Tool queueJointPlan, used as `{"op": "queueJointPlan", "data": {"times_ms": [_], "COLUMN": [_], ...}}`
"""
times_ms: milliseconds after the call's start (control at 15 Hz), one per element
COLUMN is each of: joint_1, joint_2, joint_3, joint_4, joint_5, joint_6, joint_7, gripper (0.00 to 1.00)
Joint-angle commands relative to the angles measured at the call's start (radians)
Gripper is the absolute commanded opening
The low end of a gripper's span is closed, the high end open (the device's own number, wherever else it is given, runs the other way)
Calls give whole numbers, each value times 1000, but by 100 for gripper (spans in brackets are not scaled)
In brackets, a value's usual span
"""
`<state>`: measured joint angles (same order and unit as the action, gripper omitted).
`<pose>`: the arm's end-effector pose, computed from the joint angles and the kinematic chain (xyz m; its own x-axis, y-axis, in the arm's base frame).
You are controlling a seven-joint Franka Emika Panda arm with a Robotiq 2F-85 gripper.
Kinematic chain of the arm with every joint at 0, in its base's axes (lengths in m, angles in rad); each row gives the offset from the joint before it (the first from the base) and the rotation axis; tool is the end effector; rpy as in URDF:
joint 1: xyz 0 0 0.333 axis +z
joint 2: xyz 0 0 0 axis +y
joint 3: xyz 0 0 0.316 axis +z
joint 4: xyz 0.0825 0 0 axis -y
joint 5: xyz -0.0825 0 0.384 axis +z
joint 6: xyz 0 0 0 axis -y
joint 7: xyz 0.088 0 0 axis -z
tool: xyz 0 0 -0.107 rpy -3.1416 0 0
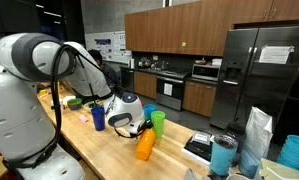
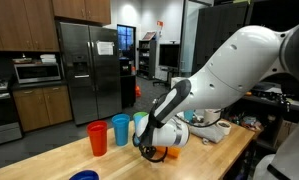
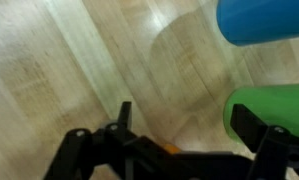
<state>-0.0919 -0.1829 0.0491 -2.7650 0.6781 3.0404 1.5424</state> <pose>0.4067 -0.0661 0.3114 -0.5457 -0.7760 -0.3163 -0.6984 0.6298 -0.3401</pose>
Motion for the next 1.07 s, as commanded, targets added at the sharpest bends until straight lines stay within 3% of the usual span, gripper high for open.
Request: {"op": "queueJointPlan", "data": {"times_ms": [0, 733, 800, 1000], "joint_1": [3, -9, -44, -47], "joint_2": [-8, -18, -30, -82], "joint_3": [-12, -3, 38, 72], "joint_4": [-17, -28, -28, -15], "joint_5": [-41, -53, -45, -21], "joint_6": [20, 29, 44, 72], "joint_7": [33, 45, 49, 47], "gripper": [100, 100, 100, 100]}}
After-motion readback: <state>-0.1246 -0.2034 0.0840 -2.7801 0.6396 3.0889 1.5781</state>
